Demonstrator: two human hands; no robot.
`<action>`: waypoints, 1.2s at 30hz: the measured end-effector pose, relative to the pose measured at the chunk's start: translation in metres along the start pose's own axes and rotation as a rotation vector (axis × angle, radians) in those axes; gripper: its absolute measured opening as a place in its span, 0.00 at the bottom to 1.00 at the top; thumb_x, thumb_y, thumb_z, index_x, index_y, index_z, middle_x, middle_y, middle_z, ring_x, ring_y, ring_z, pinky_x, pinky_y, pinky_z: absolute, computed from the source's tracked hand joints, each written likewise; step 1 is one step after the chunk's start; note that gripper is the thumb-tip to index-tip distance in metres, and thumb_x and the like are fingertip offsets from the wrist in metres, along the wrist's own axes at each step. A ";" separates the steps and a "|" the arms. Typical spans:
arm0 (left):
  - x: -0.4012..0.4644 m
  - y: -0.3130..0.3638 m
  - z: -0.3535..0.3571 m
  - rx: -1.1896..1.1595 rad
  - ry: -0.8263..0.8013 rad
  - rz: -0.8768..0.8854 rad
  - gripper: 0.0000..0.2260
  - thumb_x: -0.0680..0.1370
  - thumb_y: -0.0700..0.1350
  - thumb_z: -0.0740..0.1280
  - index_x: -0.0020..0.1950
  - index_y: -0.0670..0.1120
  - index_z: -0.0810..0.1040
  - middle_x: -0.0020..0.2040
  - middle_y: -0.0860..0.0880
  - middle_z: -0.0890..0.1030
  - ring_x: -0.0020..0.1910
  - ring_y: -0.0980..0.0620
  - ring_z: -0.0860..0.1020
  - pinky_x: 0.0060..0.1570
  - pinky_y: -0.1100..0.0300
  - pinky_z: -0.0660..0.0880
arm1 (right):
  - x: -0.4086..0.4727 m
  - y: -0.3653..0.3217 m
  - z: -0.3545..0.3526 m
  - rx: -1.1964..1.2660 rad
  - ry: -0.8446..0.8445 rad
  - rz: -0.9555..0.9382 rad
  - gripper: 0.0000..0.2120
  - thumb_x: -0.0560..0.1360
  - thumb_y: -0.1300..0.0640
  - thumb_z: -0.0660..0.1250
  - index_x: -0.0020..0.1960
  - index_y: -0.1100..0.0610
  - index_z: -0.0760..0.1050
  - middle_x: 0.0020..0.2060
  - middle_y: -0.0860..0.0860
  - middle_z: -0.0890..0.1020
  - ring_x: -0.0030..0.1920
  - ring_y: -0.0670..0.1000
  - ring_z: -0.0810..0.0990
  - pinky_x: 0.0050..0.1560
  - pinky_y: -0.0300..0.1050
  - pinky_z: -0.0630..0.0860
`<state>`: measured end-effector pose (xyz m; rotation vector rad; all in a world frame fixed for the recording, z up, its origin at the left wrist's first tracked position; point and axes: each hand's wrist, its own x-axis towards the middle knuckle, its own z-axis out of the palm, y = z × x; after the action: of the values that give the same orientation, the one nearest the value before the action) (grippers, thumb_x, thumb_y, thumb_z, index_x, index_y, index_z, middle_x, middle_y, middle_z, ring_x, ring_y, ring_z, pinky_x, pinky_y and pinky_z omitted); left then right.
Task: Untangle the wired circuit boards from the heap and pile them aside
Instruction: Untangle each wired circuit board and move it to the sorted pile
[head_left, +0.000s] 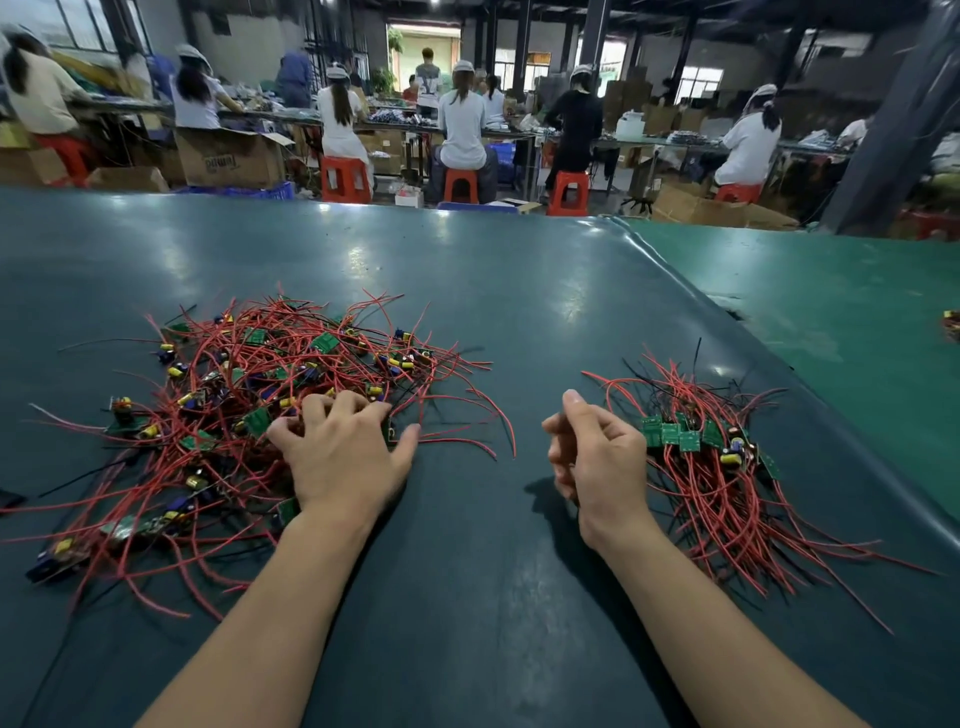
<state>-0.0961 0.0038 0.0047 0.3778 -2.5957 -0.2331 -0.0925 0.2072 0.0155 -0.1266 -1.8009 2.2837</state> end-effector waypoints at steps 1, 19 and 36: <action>0.001 0.000 0.001 -0.006 -0.002 -0.010 0.13 0.75 0.59 0.67 0.53 0.55 0.83 0.55 0.52 0.80 0.59 0.45 0.68 0.56 0.46 0.58 | 0.001 0.000 0.000 0.001 -0.002 0.001 0.20 0.80 0.53 0.65 0.30 0.56 0.76 0.21 0.51 0.72 0.19 0.46 0.65 0.19 0.34 0.59; -0.031 0.057 -0.013 -1.682 -0.169 -0.352 0.03 0.73 0.35 0.72 0.46 0.40 0.82 0.38 0.44 0.85 0.36 0.49 0.85 0.37 0.63 0.80 | -0.011 0.012 -0.005 -0.602 -0.521 -0.333 0.18 0.75 0.59 0.72 0.62 0.44 0.79 0.39 0.39 0.82 0.31 0.42 0.74 0.36 0.35 0.74; -0.033 0.053 -0.009 -1.811 -0.621 -0.225 0.10 0.67 0.41 0.76 0.48 0.45 0.85 0.50 0.40 0.85 0.48 0.47 0.84 0.47 0.61 0.79 | -0.012 -0.005 0.002 0.219 -0.192 0.263 0.08 0.78 0.58 0.66 0.42 0.60 0.80 0.30 0.53 0.79 0.25 0.47 0.76 0.21 0.36 0.68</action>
<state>-0.0752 0.0636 0.0100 -0.1457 -1.6798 -2.6752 -0.0811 0.2039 0.0198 -0.1159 -1.6911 2.7465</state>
